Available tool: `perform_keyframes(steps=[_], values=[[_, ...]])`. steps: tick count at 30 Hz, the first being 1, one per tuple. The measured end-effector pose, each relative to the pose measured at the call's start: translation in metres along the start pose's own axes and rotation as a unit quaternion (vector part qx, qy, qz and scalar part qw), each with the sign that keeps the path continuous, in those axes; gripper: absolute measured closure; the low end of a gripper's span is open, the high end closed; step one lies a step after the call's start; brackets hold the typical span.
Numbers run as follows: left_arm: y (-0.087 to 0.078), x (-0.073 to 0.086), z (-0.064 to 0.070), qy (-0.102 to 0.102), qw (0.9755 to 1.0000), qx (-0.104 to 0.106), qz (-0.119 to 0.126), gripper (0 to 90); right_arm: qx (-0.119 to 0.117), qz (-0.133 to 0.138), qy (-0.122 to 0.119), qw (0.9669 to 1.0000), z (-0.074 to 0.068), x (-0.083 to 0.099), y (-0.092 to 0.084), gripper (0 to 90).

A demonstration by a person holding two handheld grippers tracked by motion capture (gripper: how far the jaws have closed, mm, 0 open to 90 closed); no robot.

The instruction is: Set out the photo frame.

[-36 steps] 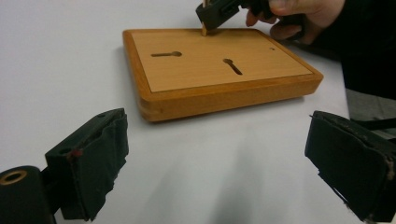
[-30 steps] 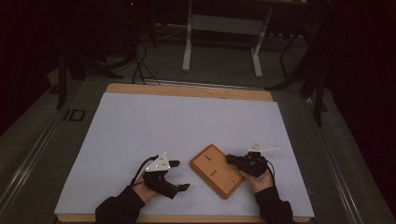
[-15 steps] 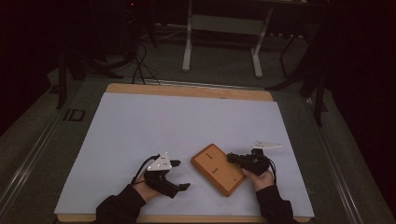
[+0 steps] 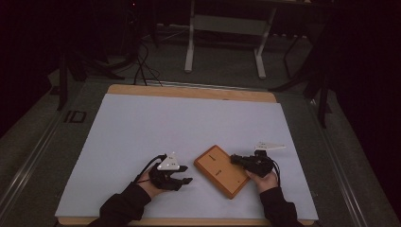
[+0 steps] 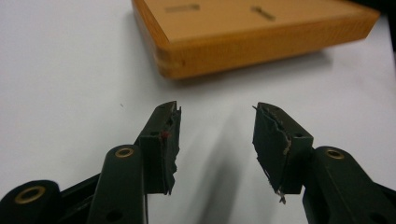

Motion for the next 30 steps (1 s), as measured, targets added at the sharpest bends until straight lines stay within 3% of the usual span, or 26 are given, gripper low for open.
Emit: perform_keyframes(steps=[3, 6, 7, 8, 12, 16, 19, 23, 27, 28, 30], values=[[0.007, 0.0, 0.0, 0.013, 0.9996, -0.01, -0.025, 55.0, 0.0, 0.0, -0.001, 1.0, 0.0, 0.0, 0.0, 85.4], [0.012, -0.001, 0.0, 0.016, 0.9995, -0.005, -0.027, 59.7, -0.001, 0.002, 0.001, 1.0, 0.001, 0.0, 0.0, 85.4], [0.014, -0.001, -0.002, 0.015, 0.9993, -0.008, -0.032, 58.7, -0.001, 0.002, 0.003, 1.0, 0.001, 0.0, 0.0, 85.4], [0.016, -0.002, -0.003, 0.005, 0.9993, -0.011, -0.035, 48.7, -0.003, 0.001, 0.002, 1.0, 0.001, 0.0, 0.0, 85.4], [0.018, -0.008, -0.009, -0.014, 0.9991, -0.032, -0.024, 44.3, -0.005, 0.003, 0.005, 1.0, 0.002, 0.0, 0.0, 85.4], [0.018, -0.013, -0.01, 0.021, 0.9985, -0.05, -0.003, 43.6, -0.01, 0.002, 0.009, 0.9999, 0.003, 0.0, 0.0, 85.4], [0.018, -0.016, -0.01, 0.061, 0.9961, -0.064, 0.008, 43.4, -0.009, 0.0, 0.004, 1.0, 0.003, 0.0, 0.0, 85.4], [0.021, -0.018, -0.005, 0.13, 0.9869, -0.094, -0.018, 43.4, -0.01, 0.0, 0.005, 0.9999, 0.003, 0.0, 0.0, 85.4], [0.025, -0.017, 0.0, 0.197, 0.9716, -0.127, -0.035, 43.5, -0.012, 0.001, 0.009, 0.9999, 0.004, 0.0, 0.0, 85.4], [0.026, -0.016, 0.002, 0.218, 0.9666, -0.13, -0.035, 43.5, -0.012, 0.001, 0.009, 0.9999, 0.004, 0.0, 0.0, 85.4], [0.028, -0.015, 0.003, 0.235, 0.9628, -0.129, -0.036, 43.5, -0.013, 0.001, 0.008, 0.9999, 0.004, 0.0, 0.0, 85.4]])
Point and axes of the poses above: each handheld gripper's, and its own axes: y roughly forward along the jaws, x roughly out of its underside, z roughly to its right, the point moved 2 cm from there along y, roughly forward along the jaws, and after that the axes turned 3 degrees about x, right-handed, at the moved point
